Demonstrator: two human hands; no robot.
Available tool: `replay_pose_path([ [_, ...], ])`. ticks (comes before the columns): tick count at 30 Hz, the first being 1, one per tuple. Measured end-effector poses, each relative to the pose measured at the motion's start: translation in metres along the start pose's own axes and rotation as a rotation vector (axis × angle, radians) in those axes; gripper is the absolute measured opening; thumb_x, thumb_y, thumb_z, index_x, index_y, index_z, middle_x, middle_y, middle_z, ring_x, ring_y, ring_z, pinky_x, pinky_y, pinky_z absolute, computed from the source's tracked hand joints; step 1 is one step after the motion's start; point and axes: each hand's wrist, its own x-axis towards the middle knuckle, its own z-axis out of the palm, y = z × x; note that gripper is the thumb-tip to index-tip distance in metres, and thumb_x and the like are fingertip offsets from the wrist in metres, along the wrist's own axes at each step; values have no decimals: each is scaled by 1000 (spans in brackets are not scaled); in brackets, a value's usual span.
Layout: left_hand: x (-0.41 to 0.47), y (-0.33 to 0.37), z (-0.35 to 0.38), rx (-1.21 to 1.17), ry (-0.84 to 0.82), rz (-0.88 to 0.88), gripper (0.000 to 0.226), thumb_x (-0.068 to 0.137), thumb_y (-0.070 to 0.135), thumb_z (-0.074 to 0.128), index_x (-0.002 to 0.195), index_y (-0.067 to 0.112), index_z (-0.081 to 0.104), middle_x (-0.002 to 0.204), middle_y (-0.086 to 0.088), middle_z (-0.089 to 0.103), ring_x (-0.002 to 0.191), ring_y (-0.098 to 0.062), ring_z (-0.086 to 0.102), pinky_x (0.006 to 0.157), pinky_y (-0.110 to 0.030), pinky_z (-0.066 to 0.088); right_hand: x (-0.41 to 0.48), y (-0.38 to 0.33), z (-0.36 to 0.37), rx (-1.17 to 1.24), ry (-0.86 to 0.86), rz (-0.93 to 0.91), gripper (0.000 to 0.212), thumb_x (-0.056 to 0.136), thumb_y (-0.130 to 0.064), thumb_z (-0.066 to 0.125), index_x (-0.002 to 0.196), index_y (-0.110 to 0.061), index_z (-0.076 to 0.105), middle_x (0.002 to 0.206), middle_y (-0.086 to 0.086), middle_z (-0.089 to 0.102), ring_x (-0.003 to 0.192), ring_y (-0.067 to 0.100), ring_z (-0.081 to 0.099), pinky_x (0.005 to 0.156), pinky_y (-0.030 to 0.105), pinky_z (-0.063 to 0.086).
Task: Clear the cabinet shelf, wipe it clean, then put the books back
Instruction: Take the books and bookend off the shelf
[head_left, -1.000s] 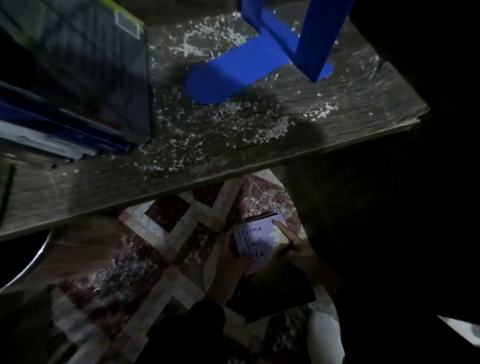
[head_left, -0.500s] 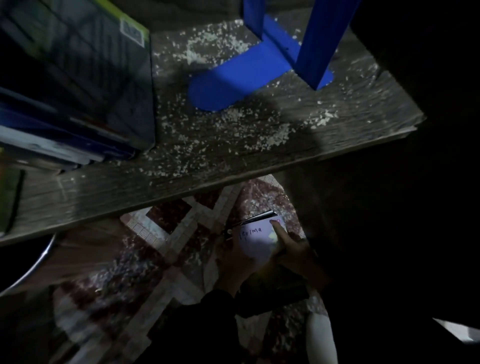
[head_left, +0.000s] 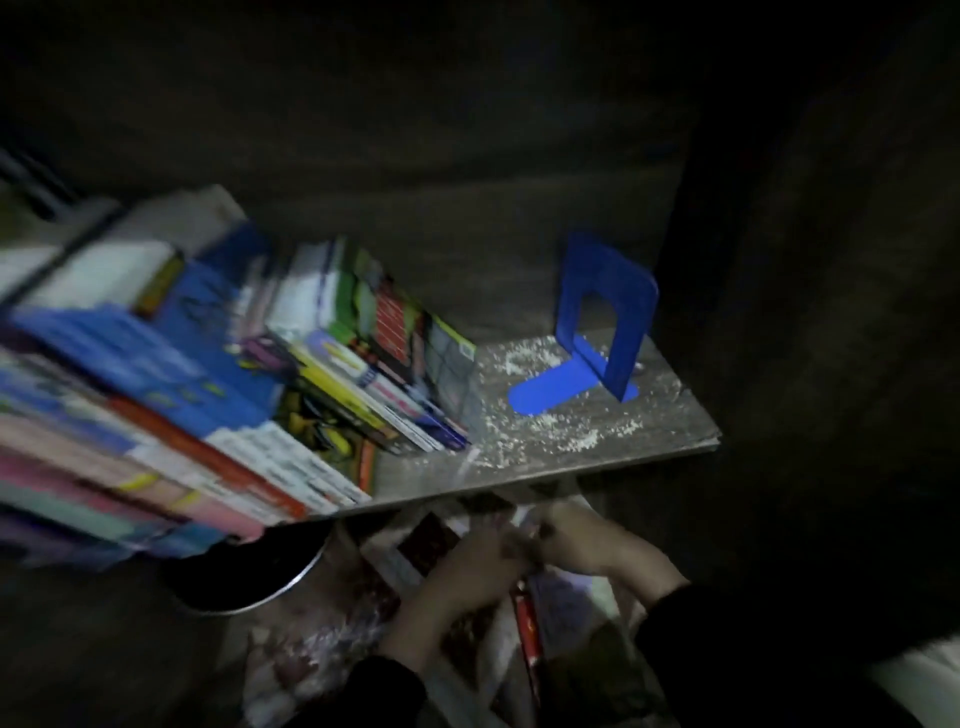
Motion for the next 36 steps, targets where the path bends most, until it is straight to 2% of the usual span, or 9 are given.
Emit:
replay_pose_path([
  [4, -52, 36, -70, -181, 391, 97, 27, 85, 25, 62, 111, 16, 64, 93, -1, 64, 85, -13, 60, 72, -14, 42, -12, -76, -45, 208, 241, -171, 10, 88, -28, 60, 91, -25, 69, 85, -3, 70, 82, 14, 63, 78, 31, 47],
  [9, -94, 48, -140, 203, 986, 154, 49, 92, 23, 57, 139, 21, 44, 134, -7, 46, 126, -24, 44, 96, -27, 31, 7, -158, -69, 222, 493, -323, 38, 88, -11, 61, 125, -18, 58, 106, 11, 65, 93, 22, 59, 80, 28, 43],
  [14, -101, 48, -170, 226, 718, -111, 84, 96, 34, 51, 152, 25, -10, 159, 3, -18, 134, -26, 39, 94, -35, 39, 29, -185, -57, 22, 461, -224, 83, 86, -25, 62, 151, -36, 11, 141, 18, 38, 133, 34, 35, 106, 44, 34],
  [18, -93, 44, -163, 238, 675, -168, 91, 95, 24, 52, 150, 15, -20, 154, 3, -33, 116, -29, 54, 74, -31, 43, 33, -178, -42, 32, 407, -197, 96, 81, -18, 61, 151, -37, -2, 155, 12, 25, 141, 34, 25, 111, 47, 28],
  [22, -86, 44, -152, 203, 800, -181, 87, 91, 19, 57, 152, 16, -4, 155, -2, -30, 99, -30, 59, 65, -30, 41, 32, -166, -38, 72, 402, -211, 97, 81, -12, 63, 152, -34, 1, 157, 4, 23, 142, 32, 22, 113, 45, 24],
  [26, -79, 46, -145, 226, 941, -120, 79, 87, 28, 61, 149, 15, 15, 150, -1, -8, 127, -30, 36, 88, -35, 43, 30, -158, -39, 114, 447, -272, 99, 77, -17, 66, 152, -35, 4, 155, 1, 28, 139, 29, 28, 111, 43, 29],
  [30, -69, 47, -135, 163, 983, -59, 80, 86, 35, 62, 149, 14, 18, 142, -5, 12, 130, -24, 18, 102, -33, 34, 25, -150, -39, 110, 473, -278, 99, 67, -32, 53, 151, -40, 1, 155, -1, 29, 138, 32, 29, 107, 48, 33],
  [32, -65, 52, -131, 19, 943, 7, 78, 89, 31, 60, 150, 16, 15, 147, -7, 19, 135, -21, 13, 109, -32, 24, 25, -145, -40, 114, 488, -291, 98, 73, -22, 58, 152, -37, 2, 156, -3, 27, 138, 30, 29, 109, 45, 31],
  [36, -55, 58, -126, -190, 936, 148, 70, 92, 25, 58, 150, 21, 18, 151, -1, 28, 140, -17, 25, 108, -26, 25, 27, -135, -41, 120, 576, -299, 95, 79, -13, 61, 151, -37, 3, 151, -2, 35, 135, 26, 32, 102, 39, 36],
])
